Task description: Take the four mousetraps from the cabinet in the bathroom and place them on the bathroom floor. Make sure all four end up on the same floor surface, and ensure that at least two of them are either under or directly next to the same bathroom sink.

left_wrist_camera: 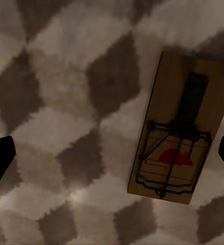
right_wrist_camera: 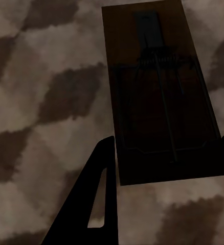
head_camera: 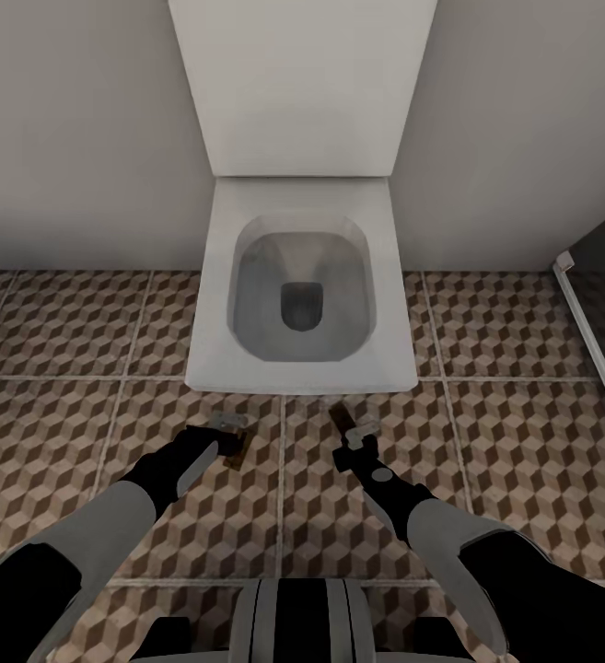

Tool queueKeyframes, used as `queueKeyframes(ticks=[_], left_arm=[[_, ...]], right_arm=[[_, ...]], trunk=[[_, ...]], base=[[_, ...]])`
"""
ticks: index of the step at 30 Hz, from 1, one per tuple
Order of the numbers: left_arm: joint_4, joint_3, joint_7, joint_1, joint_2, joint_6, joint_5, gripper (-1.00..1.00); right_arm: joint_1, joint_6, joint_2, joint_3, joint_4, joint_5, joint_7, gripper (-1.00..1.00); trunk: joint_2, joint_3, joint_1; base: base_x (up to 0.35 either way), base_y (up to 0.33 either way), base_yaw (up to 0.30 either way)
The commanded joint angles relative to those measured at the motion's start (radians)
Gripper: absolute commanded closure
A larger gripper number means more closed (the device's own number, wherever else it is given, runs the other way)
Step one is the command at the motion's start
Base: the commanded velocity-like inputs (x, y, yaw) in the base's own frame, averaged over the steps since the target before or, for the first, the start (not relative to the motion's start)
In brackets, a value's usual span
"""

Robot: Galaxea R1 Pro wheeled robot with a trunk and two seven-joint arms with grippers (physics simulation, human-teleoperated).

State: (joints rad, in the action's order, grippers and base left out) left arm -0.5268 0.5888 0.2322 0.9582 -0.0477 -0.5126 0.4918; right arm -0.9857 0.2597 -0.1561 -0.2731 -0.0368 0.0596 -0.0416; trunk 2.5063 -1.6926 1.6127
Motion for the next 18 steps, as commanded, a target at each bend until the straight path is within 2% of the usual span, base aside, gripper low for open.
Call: queueKeyframes(ticks=[1,18], left_arm=[[-0.002,0.008,0.009,0.001,-0.001,-0.003,0.010,-1.00],[-0.002,0.008,0.009,0.001,-0.002,-0.004,0.011,-1.00]], right_arm=[[-0.001,0.003,0.000,-0.001,0.001,0.005,-0.004,1.00],[-0.001,0.003,0.000,-0.001,0.001,0.005,-0.004,1.00]], trunk=[[0.000,-0.001,0.000],[0.000,-0.001,0.000]], base=[[0.000,0.000,0.000],[0.000,0.000,0.000]])
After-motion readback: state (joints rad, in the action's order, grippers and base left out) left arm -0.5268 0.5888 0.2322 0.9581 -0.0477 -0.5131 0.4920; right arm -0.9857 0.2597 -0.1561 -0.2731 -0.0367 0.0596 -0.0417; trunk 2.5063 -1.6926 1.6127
